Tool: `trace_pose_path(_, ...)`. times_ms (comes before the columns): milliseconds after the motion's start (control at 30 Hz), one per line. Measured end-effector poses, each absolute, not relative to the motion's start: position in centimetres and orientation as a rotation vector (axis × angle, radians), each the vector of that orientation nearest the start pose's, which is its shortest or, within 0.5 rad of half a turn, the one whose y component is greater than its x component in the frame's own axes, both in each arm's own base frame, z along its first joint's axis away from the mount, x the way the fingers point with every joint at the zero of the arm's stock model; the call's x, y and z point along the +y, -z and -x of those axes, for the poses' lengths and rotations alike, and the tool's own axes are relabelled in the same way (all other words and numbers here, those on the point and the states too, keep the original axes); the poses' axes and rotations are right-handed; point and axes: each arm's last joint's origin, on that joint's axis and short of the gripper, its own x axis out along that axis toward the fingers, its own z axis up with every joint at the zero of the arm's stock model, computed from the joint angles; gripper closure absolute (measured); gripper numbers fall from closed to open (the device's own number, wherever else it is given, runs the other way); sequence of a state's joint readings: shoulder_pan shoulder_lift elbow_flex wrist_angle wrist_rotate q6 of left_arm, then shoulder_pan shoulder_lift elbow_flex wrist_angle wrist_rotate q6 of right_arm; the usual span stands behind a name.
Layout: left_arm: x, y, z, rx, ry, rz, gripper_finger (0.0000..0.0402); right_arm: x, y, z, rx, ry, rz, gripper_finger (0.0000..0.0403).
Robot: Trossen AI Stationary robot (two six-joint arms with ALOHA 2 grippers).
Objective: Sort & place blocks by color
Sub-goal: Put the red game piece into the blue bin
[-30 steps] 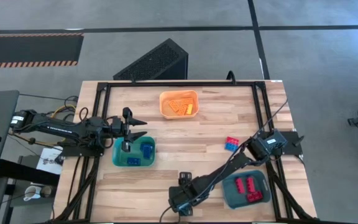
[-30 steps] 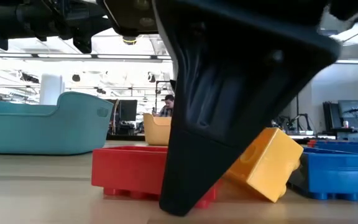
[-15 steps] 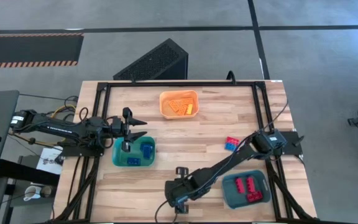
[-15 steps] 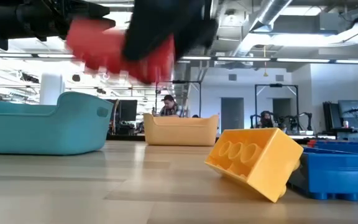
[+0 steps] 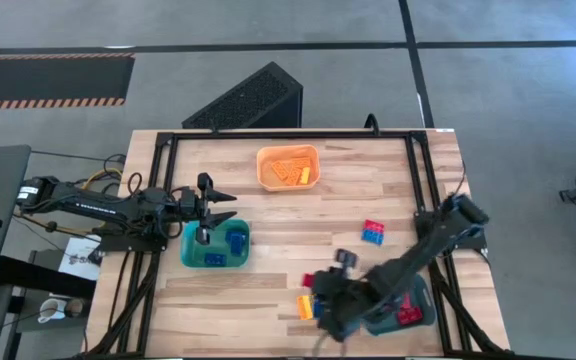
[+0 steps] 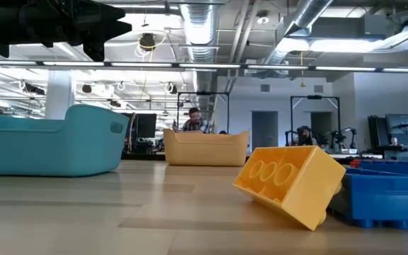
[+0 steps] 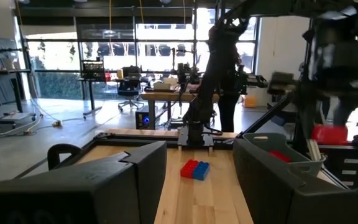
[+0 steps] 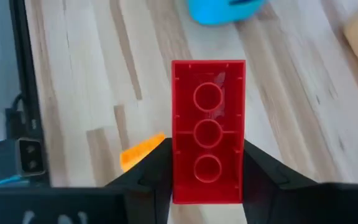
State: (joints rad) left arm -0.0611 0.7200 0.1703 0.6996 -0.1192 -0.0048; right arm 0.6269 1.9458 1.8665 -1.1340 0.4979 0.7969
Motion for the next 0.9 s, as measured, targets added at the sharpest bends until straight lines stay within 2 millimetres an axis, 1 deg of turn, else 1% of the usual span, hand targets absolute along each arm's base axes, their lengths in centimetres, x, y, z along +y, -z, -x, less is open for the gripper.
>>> trace_pose_path(100,-0.6,-21.5,-15.7,-0.149,-0.054,0.024,0.0228,22.4,-30.6,-30.0,0.947,0.330,-0.139,0.0269)
trace_pose_path(167,-0.6,-21.5,-15.7,-0.149,-0.055,0.024,0.0228,22.5,-30.2,-27.9,0.949,0.356,-0.187,0.0273)
trace_pose_path(300,-0.6,-21.5,-15.7,-0.150,-0.055,0.025,0.0228,22.7,-29.3,-23.7,0.970,0.380,-0.296,0.0257)
trace_pose_path(433,-0.6,-21.5,-15.7,-0.150,-0.054,0.025,0.0228,23.5,-27.7,-20.2,1.034,0.408,-0.409,0.0243)
trace_pose_path(567,-0.6,-21.5,-15.7,-0.150,-0.056,0.025,0.0228,24.3,-26.2,-17.9,1.132,0.433,-0.486,0.0249)
trace_pose_path(633,-0.6,-21.5,-15.7,-0.149,-0.056,0.025,0.0228,24.7,-25.7,-17.1,1.182,0.452,-0.502,0.0253)
trace_pose_path(733,-0.6,-21.5,-15.7,-0.149,-0.057,0.025,0.0228,25.0,-24.9,-16.2,1.209,0.482,-0.521,0.0252)
trace_pose_path(833,-0.6,-21.5,-15.7,-0.149,-0.057,0.025,0.0228,25.1,-24.2,-15.5,1.210,0.517,-0.535,0.0241)
trace_pose_path(900,-0.6,-21.5,-15.7,-0.149,-0.057,0.025,0.0228,24.9,-24.2,-15.3,1.208,0.556,-0.540,0.0231)
